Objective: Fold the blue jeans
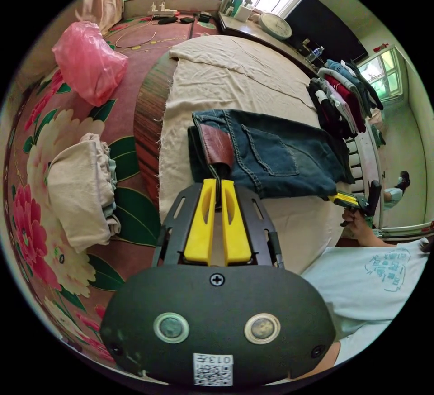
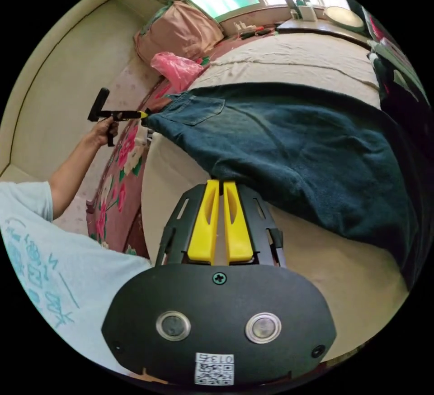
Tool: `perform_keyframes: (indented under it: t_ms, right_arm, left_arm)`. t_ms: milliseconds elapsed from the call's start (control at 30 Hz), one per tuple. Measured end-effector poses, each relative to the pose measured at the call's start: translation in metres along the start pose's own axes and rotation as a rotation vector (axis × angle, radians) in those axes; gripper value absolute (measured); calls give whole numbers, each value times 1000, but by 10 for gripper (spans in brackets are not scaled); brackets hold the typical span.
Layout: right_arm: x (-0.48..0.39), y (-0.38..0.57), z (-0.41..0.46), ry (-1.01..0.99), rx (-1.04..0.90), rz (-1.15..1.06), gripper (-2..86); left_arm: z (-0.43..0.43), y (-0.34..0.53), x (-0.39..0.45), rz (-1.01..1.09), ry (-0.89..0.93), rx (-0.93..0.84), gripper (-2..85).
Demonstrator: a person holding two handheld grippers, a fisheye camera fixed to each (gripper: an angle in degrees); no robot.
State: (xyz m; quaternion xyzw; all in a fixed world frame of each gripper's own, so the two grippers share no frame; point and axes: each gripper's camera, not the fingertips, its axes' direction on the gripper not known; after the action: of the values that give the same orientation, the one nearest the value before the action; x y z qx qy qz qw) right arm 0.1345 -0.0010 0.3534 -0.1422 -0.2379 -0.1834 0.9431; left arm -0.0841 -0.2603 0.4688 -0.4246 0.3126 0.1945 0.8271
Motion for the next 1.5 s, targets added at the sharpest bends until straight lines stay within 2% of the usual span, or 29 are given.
perform_keyframes:
  t_ms: [133,200,300,400,433,500,600,667,700,767,867,1033,1167,1267,1333,1500]
  right_arm:
    - [4,15,32,11,-150,-88,24]
    - [10,24,38,13,-134,-113,29]
    - [12,31,22,21,-128,-140,44]
    - [16,55,-9,52,-141,-154,76]
    - [20,63,-19,58,-128,-140,78]
    - [49,96,-66,186,-46,-27,76]
    - [107,140,-136,443,79,211,73]
    - [147,161,-176,572,131,339,75]
    - [172,172,-204,643,188,400,77]
    - [211,179,-239,694,243,477,83]
    - [277,169,-280,682,288,519,90]
    - [374,131,-297,602,225,529,101]
    - [425,107,-298,510,210,494,107]
    - [444,100,-292,447,106,467,69]
    - [437,99,-300,491,98,411,49]
    - [387,99,-343,709,218,172,36]
  left_arm:
    - [34,2,-21,-20,25,-89,7]
    - [53,4,-31,-46,25,-128,7]
    - [64,6,-35,-56,86,-91,12]
    - [55,14,-29,-59,-1,-77,20]
    - [47,19,-26,-68,-85,-76,25]
    - [35,25,-16,-91,-220,-29,36]
    - [36,0,48,119,-282,60,53]
    - [69,-48,130,372,-221,45,69]
    - [79,-60,153,434,-198,40,70]
    - [125,-104,246,646,-122,12,73]
    - [183,-149,347,822,-167,-35,68]
    - [255,-200,429,880,-181,-104,72]
    - [293,-218,448,875,-222,-191,76]
    - [305,-223,450,839,-210,-199,60]
    - [306,-223,452,830,-193,-189,22]
    - [296,-212,452,809,-167,-54,4]
